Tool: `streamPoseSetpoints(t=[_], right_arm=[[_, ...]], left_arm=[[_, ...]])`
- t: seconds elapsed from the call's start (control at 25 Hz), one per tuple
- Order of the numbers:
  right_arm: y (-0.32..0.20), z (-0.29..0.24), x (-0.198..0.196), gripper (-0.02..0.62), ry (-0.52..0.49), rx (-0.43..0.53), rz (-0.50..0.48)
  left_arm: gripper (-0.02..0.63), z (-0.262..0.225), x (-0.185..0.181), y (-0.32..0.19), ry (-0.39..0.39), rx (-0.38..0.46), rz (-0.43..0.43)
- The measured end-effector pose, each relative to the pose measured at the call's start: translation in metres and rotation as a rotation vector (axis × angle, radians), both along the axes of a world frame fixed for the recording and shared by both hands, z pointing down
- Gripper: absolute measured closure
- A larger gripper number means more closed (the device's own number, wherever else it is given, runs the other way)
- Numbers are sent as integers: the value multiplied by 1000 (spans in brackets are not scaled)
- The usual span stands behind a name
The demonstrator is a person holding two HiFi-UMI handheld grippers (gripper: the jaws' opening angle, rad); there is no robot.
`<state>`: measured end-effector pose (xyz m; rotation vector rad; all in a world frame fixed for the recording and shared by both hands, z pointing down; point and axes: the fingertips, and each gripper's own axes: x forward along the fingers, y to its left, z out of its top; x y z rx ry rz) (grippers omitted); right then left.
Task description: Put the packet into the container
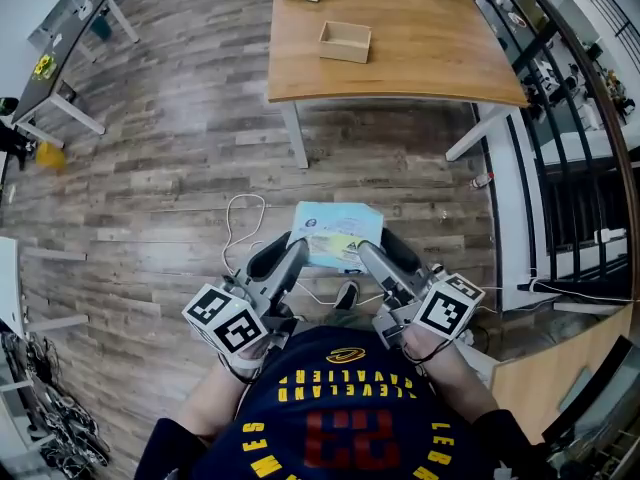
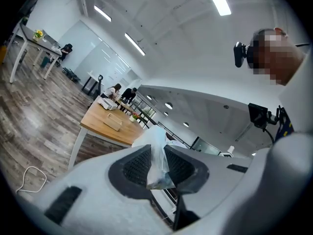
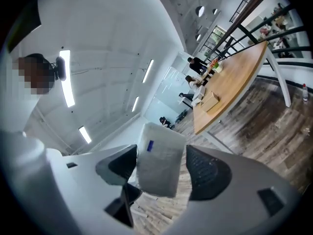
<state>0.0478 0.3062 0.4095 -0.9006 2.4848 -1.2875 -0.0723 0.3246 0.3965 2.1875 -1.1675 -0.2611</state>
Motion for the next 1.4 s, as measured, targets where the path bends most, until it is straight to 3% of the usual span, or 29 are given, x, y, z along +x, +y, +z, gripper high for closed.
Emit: streamPoseSetpoints(t=[0.32, 0.48, 0.6, 0.68, 0.72, 1.08, 1.4], right_arm=[[-23, -11, 29, 301, 117, 135, -5], [-28, -17, 36, 304, 170, 198, -2], [-35, -18, 37, 362, 228, 252, -10], [-39, -14, 35, 455, 245, 251, -22], [-42, -12, 35, 466, 242, 240, -22], [-101, -1, 49, 535, 253, 186, 78], [-163, -15, 45, 557, 284, 184, 163]], left_arm=[[526, 4, 15, -28, 55, -23, -80], [526, 6, 20, -37, 43, -41, -104], [526, 8, 22, -46, 41, -40, -112], [526, 8, 23, -53, 41, -41, -113], [526, 9, 24, -57, 38, -41, -111], [512, 12, 40, -112, -83, 44, -12], [494, 10, 35, -175, -54, 29, 70]])
